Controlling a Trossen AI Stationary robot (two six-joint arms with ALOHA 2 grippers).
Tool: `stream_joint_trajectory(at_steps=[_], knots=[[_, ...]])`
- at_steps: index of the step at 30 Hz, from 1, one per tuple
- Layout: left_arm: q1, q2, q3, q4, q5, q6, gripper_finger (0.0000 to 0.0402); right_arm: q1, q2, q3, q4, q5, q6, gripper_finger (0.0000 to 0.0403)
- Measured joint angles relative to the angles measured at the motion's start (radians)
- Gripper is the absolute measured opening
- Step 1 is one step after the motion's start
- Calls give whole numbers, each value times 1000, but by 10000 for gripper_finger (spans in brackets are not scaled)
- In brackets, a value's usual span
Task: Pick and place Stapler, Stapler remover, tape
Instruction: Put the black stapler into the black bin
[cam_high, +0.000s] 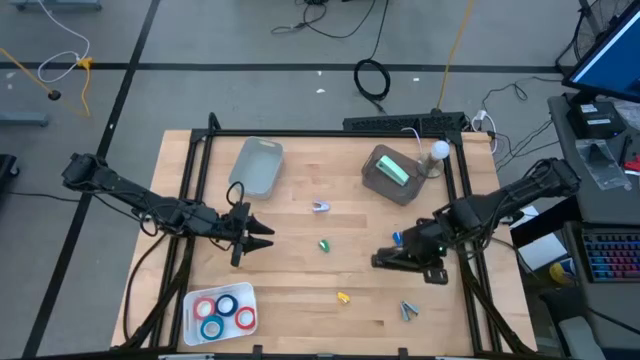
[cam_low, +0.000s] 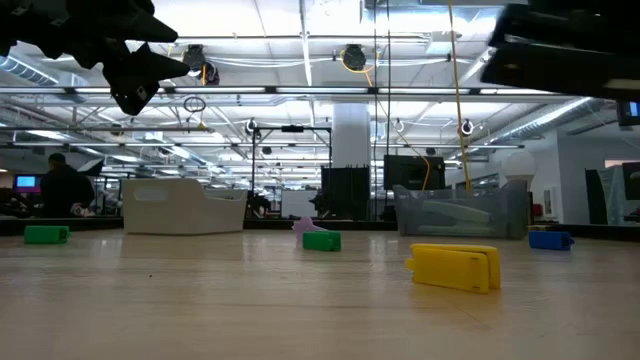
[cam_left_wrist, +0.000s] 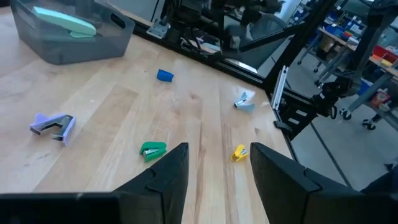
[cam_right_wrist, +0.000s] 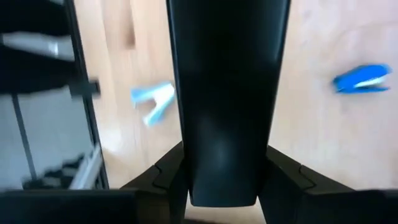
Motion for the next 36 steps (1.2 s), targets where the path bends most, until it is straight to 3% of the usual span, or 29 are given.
stream_joint_trajectory(at_steps=[9,13,23,36], knots=[[0,0,0,-73,0,0,175,-200,0,58,-10,115,49,136],[0,0,0,-83,0,0,175,-327,1,59,-18,137,10,136],[1,0,0,-94,0,-1,175,-638,38,60,2,320,-158,136],[1,0,0,-97,-1,-4,175,-898,207,60,28,272,-372,136]])
